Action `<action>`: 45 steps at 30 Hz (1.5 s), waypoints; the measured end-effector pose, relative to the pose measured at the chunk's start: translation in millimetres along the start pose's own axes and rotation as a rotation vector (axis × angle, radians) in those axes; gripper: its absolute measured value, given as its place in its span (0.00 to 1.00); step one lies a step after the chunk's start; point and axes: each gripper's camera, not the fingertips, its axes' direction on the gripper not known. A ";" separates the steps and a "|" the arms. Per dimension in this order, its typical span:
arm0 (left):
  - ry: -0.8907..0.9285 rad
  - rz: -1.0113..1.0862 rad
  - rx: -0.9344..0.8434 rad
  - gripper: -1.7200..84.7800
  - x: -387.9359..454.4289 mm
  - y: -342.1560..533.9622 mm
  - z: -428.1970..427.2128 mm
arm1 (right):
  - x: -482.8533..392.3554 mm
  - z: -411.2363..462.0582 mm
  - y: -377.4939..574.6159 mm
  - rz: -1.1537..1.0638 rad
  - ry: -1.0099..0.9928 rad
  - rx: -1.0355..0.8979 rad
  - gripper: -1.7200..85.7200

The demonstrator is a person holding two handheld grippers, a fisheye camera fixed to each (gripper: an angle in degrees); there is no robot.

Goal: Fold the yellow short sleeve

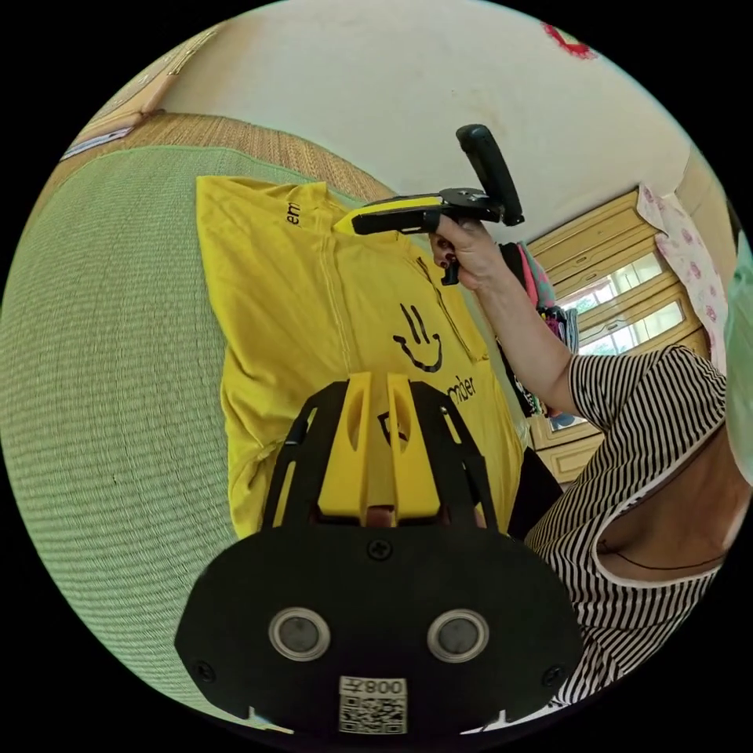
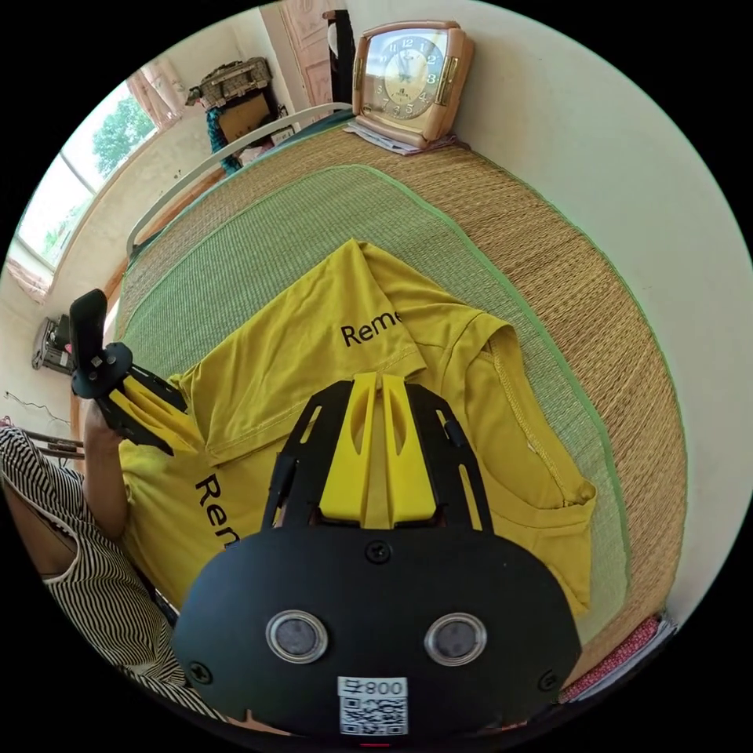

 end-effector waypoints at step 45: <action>0.009 -0.289 0.251 0.07 60.3 393.2 -126.2 | -127.2 -69.7 632.4 0.702 -0.158 -0.091 0.04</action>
